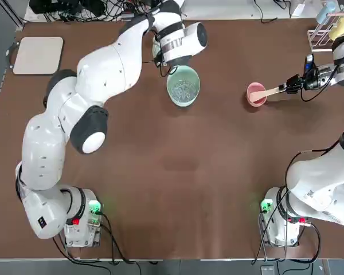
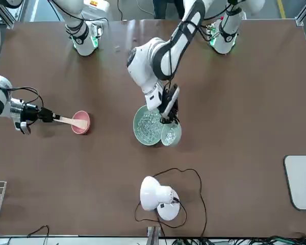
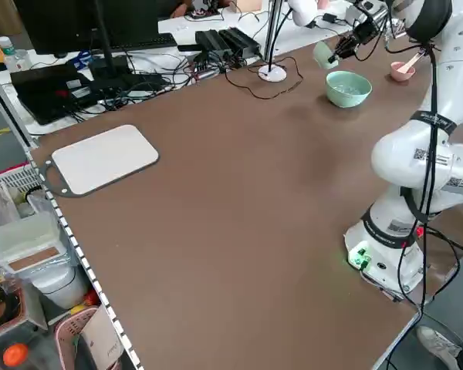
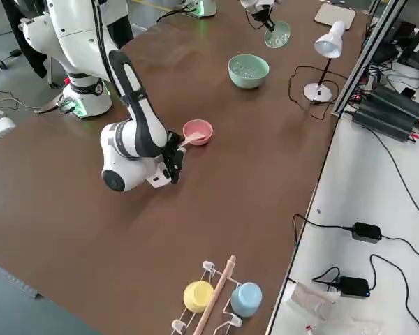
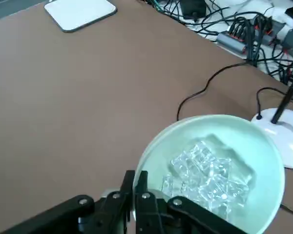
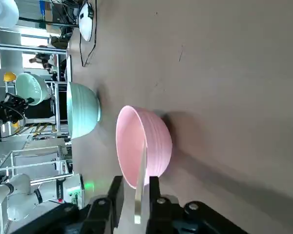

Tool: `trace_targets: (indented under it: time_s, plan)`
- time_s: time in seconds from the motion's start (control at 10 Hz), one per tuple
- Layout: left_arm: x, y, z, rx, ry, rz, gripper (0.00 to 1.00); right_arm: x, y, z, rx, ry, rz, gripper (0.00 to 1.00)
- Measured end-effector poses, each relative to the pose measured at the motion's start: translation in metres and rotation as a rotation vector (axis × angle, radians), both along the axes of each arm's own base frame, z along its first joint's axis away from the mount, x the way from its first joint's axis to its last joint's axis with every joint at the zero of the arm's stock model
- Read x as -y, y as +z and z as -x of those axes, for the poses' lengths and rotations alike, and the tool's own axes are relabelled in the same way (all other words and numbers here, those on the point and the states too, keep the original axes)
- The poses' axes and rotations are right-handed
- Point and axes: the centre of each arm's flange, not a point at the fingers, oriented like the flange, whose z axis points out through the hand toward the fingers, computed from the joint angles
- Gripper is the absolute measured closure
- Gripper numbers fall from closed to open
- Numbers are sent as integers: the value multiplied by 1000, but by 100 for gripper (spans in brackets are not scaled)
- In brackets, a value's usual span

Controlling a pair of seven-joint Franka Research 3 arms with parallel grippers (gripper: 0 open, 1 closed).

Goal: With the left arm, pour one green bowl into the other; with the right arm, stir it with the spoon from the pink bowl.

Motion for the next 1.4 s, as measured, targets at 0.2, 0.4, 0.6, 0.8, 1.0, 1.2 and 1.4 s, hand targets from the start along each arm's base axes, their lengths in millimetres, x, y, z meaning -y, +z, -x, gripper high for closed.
trace_targets:
  time_s: [0.2, 0.4, 0.6, 0.8, 1.0, 1.2, 1.4]
  plan:
    - [16, 5, 16, 97, 12, -7, 95, -1, 0, 0, 1, 1, 0, 85]
    - [35, -11, 37, 214, 7, -51, 95, -2, 0, -1, 4, 6, -1, 94]
    - [47, -32, 50, 330, 1, -87, 95, -3, 0, -2, 5, 8, -1, 95]
    - [52, -46, 56, 387, -13, -127, 95, -3, 1, -2, 7, 9, -2, 95]
    - [51, -63, 59, 451, -18, -191, 95, -1, 6, -8, 22, 15, 0, 95]
    - [49, -85, 68, 493, -21, -268, 95, -1, 17, -14, 36, 28, -13, 95]
    - [56, -90, 82, 516, -36, -298, 95, -3, 36, -21, 1, 16, -22, 95]
